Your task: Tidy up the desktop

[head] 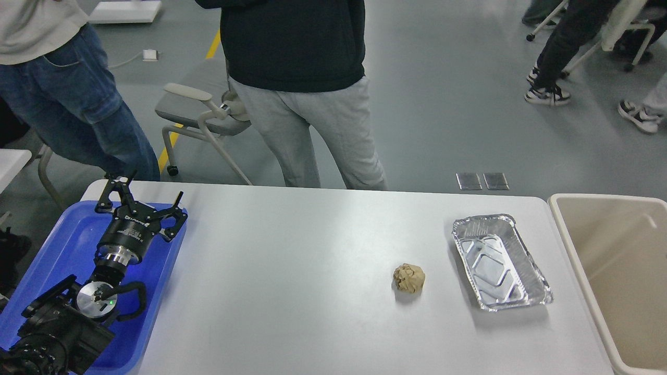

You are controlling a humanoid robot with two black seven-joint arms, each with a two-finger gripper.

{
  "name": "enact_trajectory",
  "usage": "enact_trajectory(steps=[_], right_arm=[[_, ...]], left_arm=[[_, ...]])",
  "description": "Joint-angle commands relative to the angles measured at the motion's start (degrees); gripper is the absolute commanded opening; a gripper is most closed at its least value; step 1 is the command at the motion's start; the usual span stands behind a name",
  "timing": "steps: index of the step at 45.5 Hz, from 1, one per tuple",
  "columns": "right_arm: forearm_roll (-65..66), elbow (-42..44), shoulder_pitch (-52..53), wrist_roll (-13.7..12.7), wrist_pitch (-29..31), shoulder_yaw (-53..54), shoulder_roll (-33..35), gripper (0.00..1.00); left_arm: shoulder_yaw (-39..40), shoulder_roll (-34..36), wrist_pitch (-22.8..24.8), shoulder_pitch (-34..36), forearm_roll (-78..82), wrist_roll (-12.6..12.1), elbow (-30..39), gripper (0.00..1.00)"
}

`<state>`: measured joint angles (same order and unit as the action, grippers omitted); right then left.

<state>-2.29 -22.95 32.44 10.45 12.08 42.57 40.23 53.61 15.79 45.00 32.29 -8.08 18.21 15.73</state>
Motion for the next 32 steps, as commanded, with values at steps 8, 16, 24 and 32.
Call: enact_trajectory(steps=[8,16,24,32], right_arm=[[28.5,-32.4,-14.8,5.5,-5.2,33.4,-13.1,1.0],[34.5,-34.4,-17.8,7.8,-5.5,37.6,-23.4,1.0],[34.5,-32.2,-17.5,8.2,-5.5,37.1,-27.4,1.0],[34.4,-31.0,-17.3,8.2,-5.8,37.2,-27.4,1.0]], left_arm=[[0.0,0.0,0.0,0.0,0.0,0.0,0.0,1.0],[0.0,-0.1,0.0,0.0,0.0,0.0,0.0,1.0],[0.0,-0.1,0.0,0.1,0.0,0.0,0.0,1.0],[0.0,-0.1,0.0,0.0,0.0,0.0,0.0,1.0]])
